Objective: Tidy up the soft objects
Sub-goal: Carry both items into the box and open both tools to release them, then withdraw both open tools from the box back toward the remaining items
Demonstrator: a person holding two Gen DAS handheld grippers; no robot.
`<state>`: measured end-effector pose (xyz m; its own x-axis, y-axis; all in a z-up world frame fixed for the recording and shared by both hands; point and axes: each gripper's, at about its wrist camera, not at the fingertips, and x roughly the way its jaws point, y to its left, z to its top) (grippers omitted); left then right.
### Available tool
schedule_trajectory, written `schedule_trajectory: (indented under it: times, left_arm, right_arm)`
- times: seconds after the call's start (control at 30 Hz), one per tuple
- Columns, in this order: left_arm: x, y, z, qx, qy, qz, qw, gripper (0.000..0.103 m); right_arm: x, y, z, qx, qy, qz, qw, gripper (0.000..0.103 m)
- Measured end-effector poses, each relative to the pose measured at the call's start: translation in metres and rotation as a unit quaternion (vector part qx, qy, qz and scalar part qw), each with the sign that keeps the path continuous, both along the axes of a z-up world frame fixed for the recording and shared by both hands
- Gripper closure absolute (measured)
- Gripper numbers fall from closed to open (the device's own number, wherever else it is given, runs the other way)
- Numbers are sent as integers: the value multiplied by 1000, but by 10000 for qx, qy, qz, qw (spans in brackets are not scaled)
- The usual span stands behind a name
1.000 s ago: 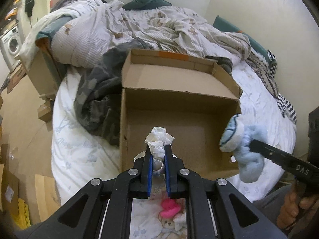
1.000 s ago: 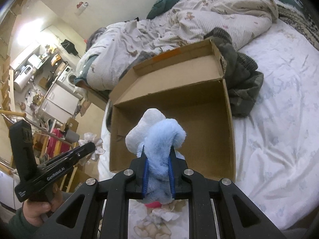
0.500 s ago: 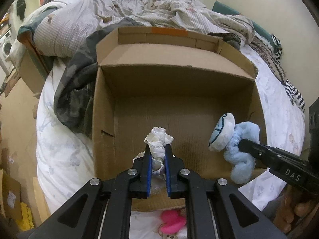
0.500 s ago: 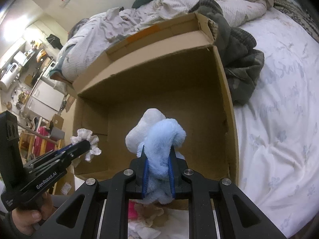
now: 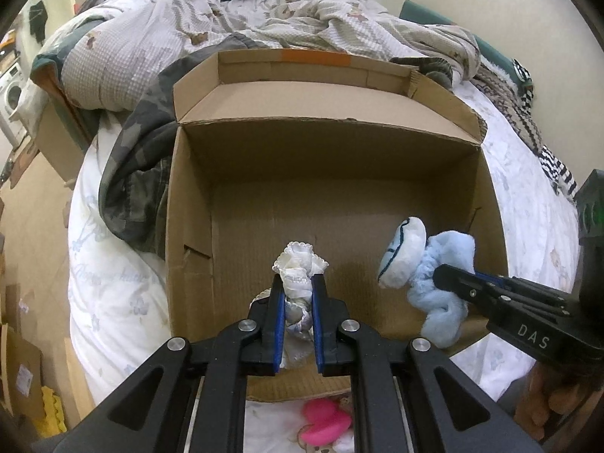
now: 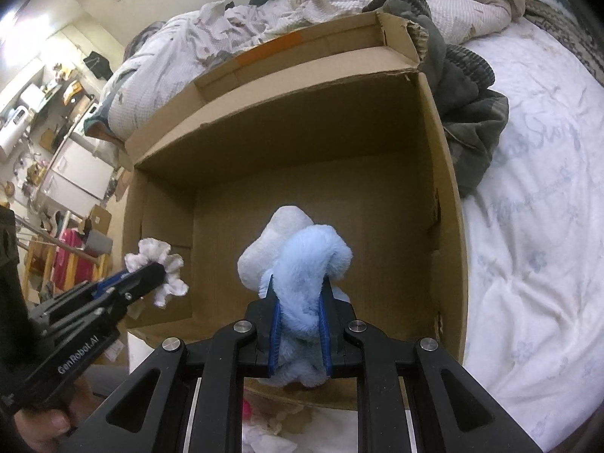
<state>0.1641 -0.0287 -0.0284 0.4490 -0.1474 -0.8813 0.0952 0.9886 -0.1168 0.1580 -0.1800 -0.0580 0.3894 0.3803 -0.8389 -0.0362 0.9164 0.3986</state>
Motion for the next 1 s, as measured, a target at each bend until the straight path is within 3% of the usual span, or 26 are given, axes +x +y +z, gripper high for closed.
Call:
schedule_trajectory:
  times: [0.17,0.23,0.33,0.37,0.4,0.63,0.73,0.77,0.8,0.83,1.0]
  left_arm:
    - [1,1,-5,83,109,53,9999,88]
    - [1,2,-7,81,156,99,9998,82]
    - [-2,3,-8,98,133,141,9998,57]
    - [-3,4,-6,132,69,155,9998,44]
    - [-4,4,-4,150,0,152,9998,40]
    - [-3,4,1,266,-166,210,9993,39]
    - [-4,5,1,378,-233,199,9988,39]
    - [-4,6,2,407,-251,204,9986,39]
    - [-5,7,2,411,-261,215,9986,39]
    - [-5,8,2,390,-257,227,9987,39]
    - [-6,13,4,316,-243,295,9988,39]
  right_arm:
    - [1,0,-2,-35,30,-23,10000,84]
    - [2,1,-2,-53,22,-9,10000,84]
    - [3,3,-2,-95,7,-1,10000,84]
    - [3,3,-2,-96,9,-13,10000,84]
    - [3,2,-3,-96,8,-28,9999,84]
    - [1,2,-1,-61,-49,7,10000,84]
    - [1,-2,-1,17,-42,-64,10000,72]
    - [1,-2,0,62,-43,-82,9999,57]
    - [1,-3,1,92,-62,-102,9999,29]
    - [0,-3,4,84,-135,-132,9998,20]
    - [-2,-2,12,22,-289,-56,9996,17]
